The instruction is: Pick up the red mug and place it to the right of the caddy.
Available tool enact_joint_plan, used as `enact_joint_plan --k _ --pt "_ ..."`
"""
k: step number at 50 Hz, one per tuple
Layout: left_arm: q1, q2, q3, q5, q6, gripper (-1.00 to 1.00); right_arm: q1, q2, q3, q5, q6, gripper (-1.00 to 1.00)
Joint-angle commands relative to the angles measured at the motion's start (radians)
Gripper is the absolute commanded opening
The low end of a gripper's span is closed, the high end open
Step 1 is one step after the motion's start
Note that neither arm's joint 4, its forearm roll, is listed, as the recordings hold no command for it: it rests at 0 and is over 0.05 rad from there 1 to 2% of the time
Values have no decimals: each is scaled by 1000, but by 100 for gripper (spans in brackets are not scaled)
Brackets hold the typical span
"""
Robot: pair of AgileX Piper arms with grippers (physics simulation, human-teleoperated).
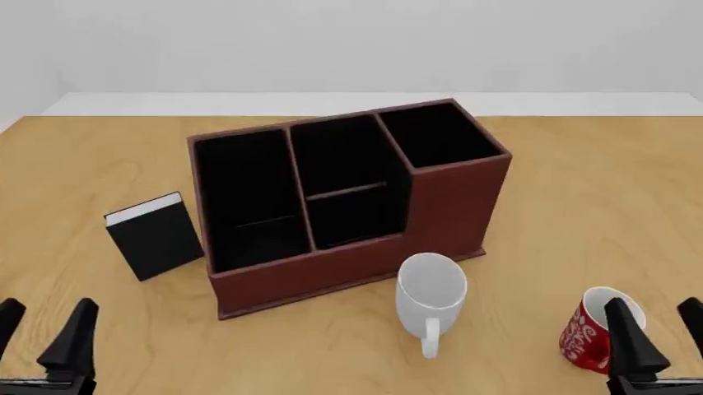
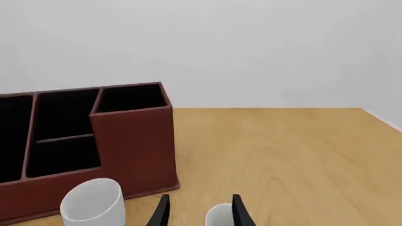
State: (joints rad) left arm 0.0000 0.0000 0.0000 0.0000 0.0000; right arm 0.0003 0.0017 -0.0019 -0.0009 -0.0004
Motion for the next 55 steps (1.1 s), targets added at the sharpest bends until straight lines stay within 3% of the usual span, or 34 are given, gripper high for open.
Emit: enact_joint_plan --k 1,12,13,19,25,32,33,40,41,55 --pt "0 0 0 0 0 100 2 1 -6 -4 -5 100" --pt "0 0 0 0 0 100 -9 36 -13 -14 -30 100" --pt "0 0 0 0 0 100 -10 108 -81 18 -38 100" --pt "0 0 0 0 0 100 -9 203 -159 70 -37 100" --pt "0 0 0 0 0 100 5 235 -237 177 10 100" --pt "0 0 0 0 0 100 11 253 -284 263 -3 100" --pt "0 0 0 0 0 100 -1 249 -341 380 -31 100" --pt "0 0 0 0 0 100 -22 245 -377 465 -34 100" --pt "0 0 0 0 0 100 -34 229 -418 541 -19 100" --pt "0 0 0 0 0 100 -50 222 -481 670 -23 100"
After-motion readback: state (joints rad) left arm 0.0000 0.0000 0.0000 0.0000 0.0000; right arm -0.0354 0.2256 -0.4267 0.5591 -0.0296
